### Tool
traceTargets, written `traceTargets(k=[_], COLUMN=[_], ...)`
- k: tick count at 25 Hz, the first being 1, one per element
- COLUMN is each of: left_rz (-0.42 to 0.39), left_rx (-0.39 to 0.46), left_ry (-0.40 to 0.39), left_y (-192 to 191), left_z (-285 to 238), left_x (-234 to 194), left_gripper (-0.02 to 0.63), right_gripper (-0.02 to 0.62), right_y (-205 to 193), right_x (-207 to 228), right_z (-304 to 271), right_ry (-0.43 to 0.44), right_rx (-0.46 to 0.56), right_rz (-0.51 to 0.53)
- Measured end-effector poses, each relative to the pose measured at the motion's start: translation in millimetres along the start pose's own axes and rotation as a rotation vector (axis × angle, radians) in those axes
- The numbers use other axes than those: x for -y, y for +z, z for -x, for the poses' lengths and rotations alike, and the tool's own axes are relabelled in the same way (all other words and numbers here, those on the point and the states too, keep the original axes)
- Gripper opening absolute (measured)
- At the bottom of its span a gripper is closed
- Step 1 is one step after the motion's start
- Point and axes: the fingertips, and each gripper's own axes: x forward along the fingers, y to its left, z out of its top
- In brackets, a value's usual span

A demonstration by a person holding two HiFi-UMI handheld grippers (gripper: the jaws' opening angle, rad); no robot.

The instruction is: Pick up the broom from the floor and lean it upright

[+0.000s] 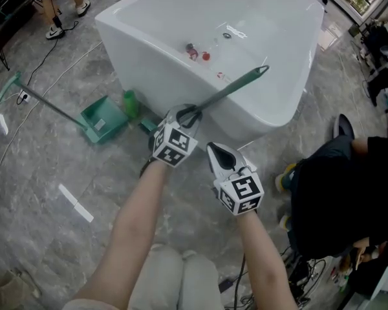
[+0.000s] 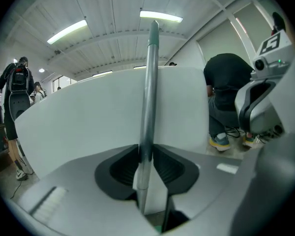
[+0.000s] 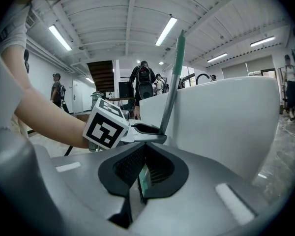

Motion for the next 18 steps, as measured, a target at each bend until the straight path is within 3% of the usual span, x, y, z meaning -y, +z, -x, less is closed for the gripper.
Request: traceTargets(k=[1,5,8,13,16,18], left_rz=[0.006,0.029,0.036,0.042,0.037,0.040], left_rx=[0.002,0.012,0.007,0.005,0.010,0.011], left_ry=[-0.001,0.002,0.008,0.001,0.007,0.009], left_y=[-1,-1,-3,2,19,33], left_z=[0,2,4,19,40,57], left_x=[0,-1,-3,-3,-1,0], left_gripper=[0.095,0.288,0.366,0.360,0.254,0.145], right_gripper=[0.003,0.003,0.003,0.003,0.002,0.003], right_y=[0,0,2,13,26,38], right_x=[0,-2,1,-1,-8,-16], right_z=[0,2,3,8,17,25], right_ry=[0.000,0.004,-0.001,-0.001,0.004,0.016], right_rx=[-0.001,-0.004,-0.005,-0.001,-0.010,-0.022], right_rz=[0.001,0.006,0.000,-0.010,-0.019,-0.022])
